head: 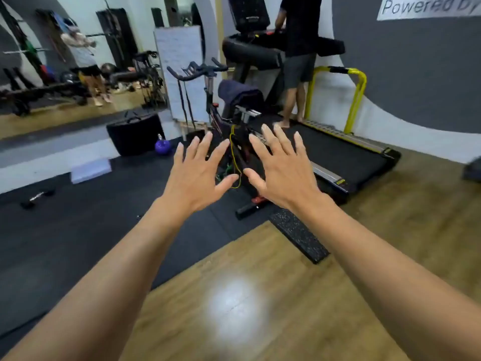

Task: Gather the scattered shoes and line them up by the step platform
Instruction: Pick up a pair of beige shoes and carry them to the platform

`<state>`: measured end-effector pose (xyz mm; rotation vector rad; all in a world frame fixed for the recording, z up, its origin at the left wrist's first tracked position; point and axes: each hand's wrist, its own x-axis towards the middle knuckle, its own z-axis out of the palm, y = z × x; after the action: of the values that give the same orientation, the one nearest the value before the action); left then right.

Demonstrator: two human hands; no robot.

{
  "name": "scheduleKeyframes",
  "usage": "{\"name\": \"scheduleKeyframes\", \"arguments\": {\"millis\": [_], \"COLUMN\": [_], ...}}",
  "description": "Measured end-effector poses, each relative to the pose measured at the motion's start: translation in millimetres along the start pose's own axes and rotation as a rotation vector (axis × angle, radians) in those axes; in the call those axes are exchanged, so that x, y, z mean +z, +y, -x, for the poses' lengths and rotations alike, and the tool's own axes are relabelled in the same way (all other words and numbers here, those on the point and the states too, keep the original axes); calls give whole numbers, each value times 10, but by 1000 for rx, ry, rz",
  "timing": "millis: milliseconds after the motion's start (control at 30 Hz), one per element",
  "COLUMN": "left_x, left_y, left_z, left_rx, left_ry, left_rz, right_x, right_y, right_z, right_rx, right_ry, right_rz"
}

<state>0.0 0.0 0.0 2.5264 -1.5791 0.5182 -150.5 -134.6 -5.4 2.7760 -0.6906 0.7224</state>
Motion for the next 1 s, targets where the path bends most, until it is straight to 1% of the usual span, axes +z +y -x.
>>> {"name": "scheduleKeyframes", "arguments": {"millis": [67,167,267,400,567,700,1000], "left_x": [203,592,832,1125,1338,1408,1476], "left_y": [218,533,754,1229,2108,2898,4567], "left_z": [-109,-206,-343,-468,-513,-459,-248], "left_rx": [70,225,364,531,734,897,1246], "left_ry": [-37,-38,-43,-101,-164,-209,-238], "left_rz": [37,49,98,159,248,308,334], "right_x": [94,325,408,463,398,315,56], "right_y": [144,326,420,561,943,1301,1927], "right_z": [184,529,763,1217,1893,2405,3484], "right_rx": [97,229,363,570,815,980,1340], "right_ry": [-37,-92,-140,-197,-244,-240,-224], "right_rz": [36,96,133,167,233,258,309]}}
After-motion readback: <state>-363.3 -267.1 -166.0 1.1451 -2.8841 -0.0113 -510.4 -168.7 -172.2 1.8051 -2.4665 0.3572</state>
